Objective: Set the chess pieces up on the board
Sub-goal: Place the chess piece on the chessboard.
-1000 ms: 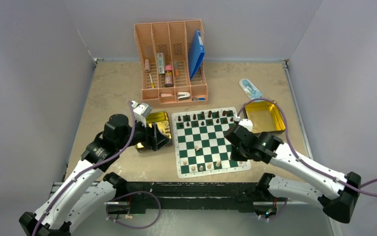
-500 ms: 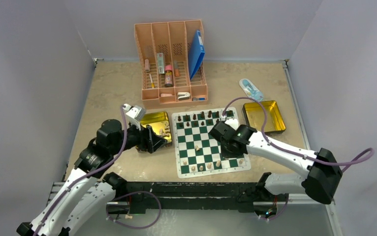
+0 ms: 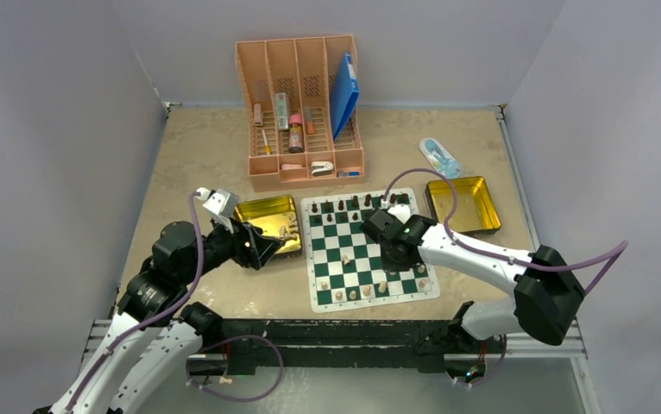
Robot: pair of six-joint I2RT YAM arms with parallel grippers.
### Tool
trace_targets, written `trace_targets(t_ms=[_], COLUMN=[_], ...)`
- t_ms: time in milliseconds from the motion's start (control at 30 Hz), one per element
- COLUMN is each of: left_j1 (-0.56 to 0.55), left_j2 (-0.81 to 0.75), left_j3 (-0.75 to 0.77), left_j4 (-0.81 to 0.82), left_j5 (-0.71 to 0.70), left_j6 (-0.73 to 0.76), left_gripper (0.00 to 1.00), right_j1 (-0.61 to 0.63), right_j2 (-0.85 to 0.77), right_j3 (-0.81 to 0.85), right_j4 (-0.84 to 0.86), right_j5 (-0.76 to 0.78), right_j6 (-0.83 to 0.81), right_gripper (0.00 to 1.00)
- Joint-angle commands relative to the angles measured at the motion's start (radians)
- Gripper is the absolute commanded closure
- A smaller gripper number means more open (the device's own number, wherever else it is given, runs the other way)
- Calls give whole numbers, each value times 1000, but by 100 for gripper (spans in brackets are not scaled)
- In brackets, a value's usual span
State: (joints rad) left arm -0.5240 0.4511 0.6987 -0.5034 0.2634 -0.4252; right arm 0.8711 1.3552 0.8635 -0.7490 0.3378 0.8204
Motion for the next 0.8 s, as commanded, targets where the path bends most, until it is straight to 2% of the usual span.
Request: trace_targets(t_ms=[0, 467, 767], left_j1=[1, 1, 2], left_j2=[-5, -8, -14], left_j3=[16, 16, 16], left_j4=[16, 16, 15], left_j5=[-21, -18, -18], left_j6=[13, 13, 13], left_gripper=[32, 32, 31], right_j1=[-7, -6, -6], right_j2=[19, 72, 91], right_j3=[9, 14, 16], right_j4=[-2, 4, 8], right_j5=[41, 30, 23], right_j6=[-9, -18, -24], right_gripper=[94, 93, 88])
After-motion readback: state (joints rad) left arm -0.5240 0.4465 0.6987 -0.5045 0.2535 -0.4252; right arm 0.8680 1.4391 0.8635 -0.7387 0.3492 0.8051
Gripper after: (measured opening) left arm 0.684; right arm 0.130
